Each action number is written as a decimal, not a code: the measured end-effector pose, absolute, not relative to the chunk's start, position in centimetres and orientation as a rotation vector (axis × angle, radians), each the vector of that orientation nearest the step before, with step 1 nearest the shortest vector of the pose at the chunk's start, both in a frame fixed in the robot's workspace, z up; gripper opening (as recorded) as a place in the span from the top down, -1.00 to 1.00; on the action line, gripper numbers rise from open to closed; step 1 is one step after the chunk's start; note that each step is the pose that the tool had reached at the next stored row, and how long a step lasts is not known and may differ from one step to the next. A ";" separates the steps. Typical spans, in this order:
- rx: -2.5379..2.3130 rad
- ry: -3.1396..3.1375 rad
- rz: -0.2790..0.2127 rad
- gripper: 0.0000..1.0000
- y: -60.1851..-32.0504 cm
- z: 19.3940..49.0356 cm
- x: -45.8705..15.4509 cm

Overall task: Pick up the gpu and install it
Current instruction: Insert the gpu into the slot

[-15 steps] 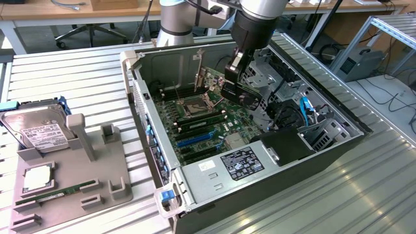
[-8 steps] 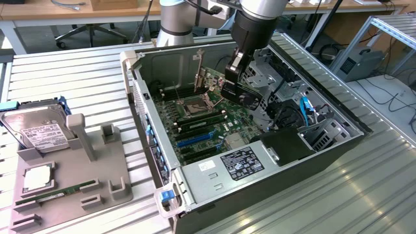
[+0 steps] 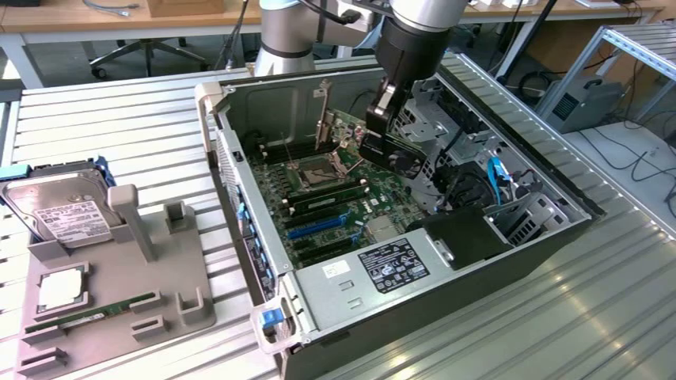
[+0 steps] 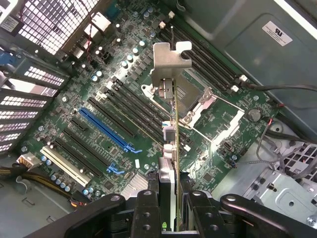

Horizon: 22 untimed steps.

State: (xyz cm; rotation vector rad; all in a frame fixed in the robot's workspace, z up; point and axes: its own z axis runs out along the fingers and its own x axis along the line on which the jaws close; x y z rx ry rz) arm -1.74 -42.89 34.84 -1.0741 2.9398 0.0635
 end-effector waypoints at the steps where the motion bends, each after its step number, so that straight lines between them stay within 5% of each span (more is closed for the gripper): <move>1: -1.076 2.939 0.064 0.47 -42.9 34.8 -1.7; 22: -1.118 2.924 0.064 0.47 -42.9 34.8 -1.7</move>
